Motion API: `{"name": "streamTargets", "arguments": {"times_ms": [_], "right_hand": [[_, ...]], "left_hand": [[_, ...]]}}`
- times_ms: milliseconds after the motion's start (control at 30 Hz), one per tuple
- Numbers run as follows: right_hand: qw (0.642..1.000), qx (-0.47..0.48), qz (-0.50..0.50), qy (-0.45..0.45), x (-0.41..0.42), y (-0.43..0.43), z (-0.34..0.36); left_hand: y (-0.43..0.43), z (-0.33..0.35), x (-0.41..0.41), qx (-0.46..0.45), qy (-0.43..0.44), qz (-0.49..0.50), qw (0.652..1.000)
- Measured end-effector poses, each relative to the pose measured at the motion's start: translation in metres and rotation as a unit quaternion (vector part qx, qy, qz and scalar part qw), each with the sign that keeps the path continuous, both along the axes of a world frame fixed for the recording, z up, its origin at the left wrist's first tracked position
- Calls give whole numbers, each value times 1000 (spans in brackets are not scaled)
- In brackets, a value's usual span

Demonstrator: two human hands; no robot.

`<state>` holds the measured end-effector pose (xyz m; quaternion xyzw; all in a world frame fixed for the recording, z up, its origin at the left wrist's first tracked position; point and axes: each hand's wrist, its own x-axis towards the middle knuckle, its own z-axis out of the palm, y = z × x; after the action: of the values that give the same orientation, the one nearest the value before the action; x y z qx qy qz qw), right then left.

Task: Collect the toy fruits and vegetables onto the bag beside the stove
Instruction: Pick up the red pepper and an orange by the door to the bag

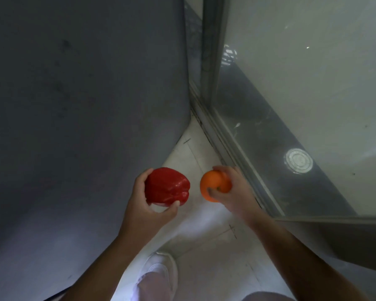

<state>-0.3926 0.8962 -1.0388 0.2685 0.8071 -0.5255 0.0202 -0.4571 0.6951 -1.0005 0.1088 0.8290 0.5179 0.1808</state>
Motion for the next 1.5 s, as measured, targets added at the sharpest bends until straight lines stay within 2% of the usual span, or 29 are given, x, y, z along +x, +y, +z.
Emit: {"name": "streamTargets", "arguments": {"times_ms": [167, 500, 700, 867, 1000, 1267, 1400, 1500], "right_hand": [[997, -15, -55, 52, -6, -5, 52], [990, -23, -116, 77, 19, -14, 224], [988, -41, -114, 97, 35, -22, 327], [974, -57, -155, 153, 63, -30, 417], [975, -71, -142, 154, 85, -43, 471], [969, -82, -145, 183, 127, -53, 589], [958, -51, -151, 237, 143, -58, 647], [939, -84, -176, 284, 151, -65, 689]], "left_hand": [[-1, 48, -1, -18, -13, -26, 999], [15, 225, 3, -48, 12, -83, 995], [12, 317, 27, -23, -3, -43, 999], [3, 389, 66, 46, -21, 47, 998], [2, 452, 99, 87, -7, 99, 991], [-9, 578, 144, 97, 53, 60, 992], [-22, 631, 163, 109, 84, 53, 989], [-34, 659, 178, 111, 102, 48, 987]]}}
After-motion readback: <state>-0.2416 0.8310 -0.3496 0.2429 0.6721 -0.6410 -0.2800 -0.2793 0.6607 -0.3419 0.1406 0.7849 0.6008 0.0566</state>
